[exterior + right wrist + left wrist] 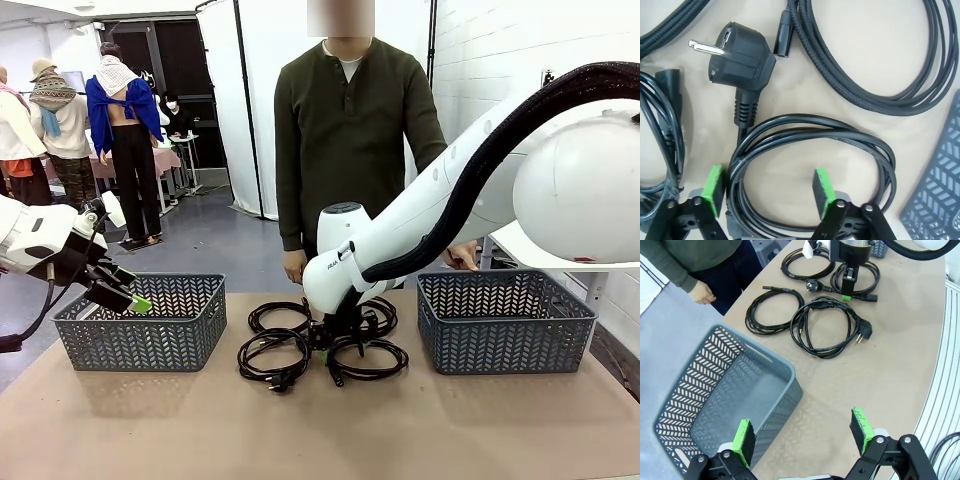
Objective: Organize the cables according to human instructions.
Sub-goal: Pick up a bundle of cables and place it in the basket indicated by the human.
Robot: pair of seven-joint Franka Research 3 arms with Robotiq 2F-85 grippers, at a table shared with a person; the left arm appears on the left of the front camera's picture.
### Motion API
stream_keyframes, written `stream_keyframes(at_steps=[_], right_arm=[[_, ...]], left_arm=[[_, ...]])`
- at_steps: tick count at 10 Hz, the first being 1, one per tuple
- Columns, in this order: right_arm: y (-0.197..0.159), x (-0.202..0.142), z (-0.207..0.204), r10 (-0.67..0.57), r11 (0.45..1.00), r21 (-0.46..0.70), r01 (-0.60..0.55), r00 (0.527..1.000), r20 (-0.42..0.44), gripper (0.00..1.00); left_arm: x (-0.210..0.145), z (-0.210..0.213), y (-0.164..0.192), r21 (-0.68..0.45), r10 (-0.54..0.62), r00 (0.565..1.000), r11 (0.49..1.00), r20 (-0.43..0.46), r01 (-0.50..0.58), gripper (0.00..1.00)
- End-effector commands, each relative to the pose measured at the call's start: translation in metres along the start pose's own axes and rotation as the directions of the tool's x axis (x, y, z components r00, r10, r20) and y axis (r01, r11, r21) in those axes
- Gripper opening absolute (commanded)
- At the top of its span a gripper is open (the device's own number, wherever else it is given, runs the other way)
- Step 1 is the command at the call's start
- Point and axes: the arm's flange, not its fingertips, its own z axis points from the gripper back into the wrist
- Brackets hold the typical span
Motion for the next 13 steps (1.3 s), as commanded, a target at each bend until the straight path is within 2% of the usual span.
stream_keyframes(at_steps=[1, 4, 11, 13], right_arm=[[0.005, 0.008, 0.0, -0.027, 0.999, -0.038, 0.027, 1.0, 0.002, 0.51], [0.008, 0.008, 0.003, -0.026, 0.999, -0.021, 0.026, 1.0, -0.013, 0.0], [0.014, -0.008, 0.02, -0.044, 0.999, 0.014, 0.044, 0.997, -0.057, 0.0], [0.009, -0.017, 0.047, -0.009, 0.997, -0.074, 0.009, 1.0, -0.008, 0.0]], left_arm=[[-0.002, -0.002, 0.002, -0.006, 0.004, 1.0, 1.0, 0.007, -0.004, 1.0], [-0.002, -0.002, 0.002, -0.006, 0.004, 1.0, 1.0, 0.007, -0.004, 1.0], [-0.002, -0.002, 0.002, -0.006, 0.004, 1.0, 1.0, 0.007, -0.004, 1.0], [-0.002, -0.002, 0.002, -0.006, 0.004, 1.0, 1.0, 0.007, -0.004, 1.0]])
